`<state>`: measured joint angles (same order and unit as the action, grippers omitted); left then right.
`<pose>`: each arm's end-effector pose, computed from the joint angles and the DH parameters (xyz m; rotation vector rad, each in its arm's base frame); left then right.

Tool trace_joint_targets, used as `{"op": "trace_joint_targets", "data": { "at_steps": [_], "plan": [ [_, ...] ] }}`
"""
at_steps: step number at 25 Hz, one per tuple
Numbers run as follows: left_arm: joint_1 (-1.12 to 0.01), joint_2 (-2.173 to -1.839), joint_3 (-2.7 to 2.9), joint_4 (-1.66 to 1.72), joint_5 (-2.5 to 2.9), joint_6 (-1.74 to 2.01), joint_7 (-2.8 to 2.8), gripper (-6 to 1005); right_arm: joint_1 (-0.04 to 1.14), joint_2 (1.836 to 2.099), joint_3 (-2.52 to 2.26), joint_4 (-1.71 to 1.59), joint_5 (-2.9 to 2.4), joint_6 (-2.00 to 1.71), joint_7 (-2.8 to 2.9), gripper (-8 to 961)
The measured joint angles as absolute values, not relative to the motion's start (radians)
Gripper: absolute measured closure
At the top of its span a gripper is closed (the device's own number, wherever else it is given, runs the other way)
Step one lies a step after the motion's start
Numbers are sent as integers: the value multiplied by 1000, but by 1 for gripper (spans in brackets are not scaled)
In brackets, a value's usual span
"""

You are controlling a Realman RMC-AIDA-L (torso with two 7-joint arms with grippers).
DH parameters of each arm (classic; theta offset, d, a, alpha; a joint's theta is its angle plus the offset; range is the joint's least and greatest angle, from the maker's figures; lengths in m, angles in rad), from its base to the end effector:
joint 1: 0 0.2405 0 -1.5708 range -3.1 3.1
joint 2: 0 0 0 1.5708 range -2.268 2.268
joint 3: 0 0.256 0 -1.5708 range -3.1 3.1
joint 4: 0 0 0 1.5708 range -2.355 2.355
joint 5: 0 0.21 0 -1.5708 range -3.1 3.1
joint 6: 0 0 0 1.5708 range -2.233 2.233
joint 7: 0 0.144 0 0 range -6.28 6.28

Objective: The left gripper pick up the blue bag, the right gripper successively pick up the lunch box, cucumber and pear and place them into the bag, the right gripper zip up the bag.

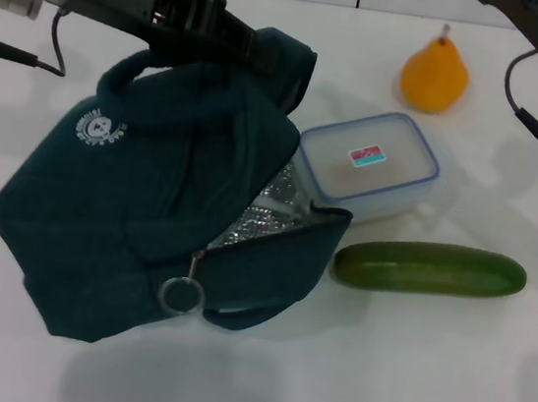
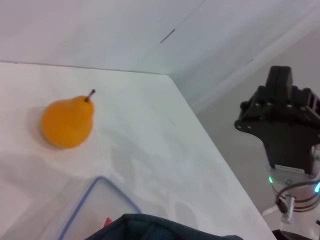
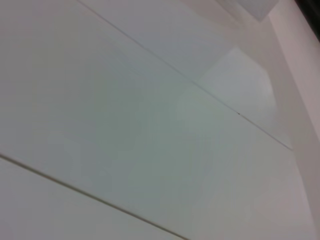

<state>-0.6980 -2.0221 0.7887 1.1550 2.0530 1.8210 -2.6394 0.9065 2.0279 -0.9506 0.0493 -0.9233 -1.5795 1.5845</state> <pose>-0.1512 0.3640 0.0780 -2.6776 -1.5476 -0.5326 0.1444 0.3937 -0.0104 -2.1503 1.2745 1.8802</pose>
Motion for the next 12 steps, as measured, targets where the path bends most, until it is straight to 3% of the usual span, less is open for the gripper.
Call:
{"op": "trace_joint_targets", "data": {
  "at_steps": [12],
  "plan": [
    [-684,-2010,790,1140,2071,1795,-2626,951,753,2028,-938,-41,-914,-1609,1577,925]
  ]
}}
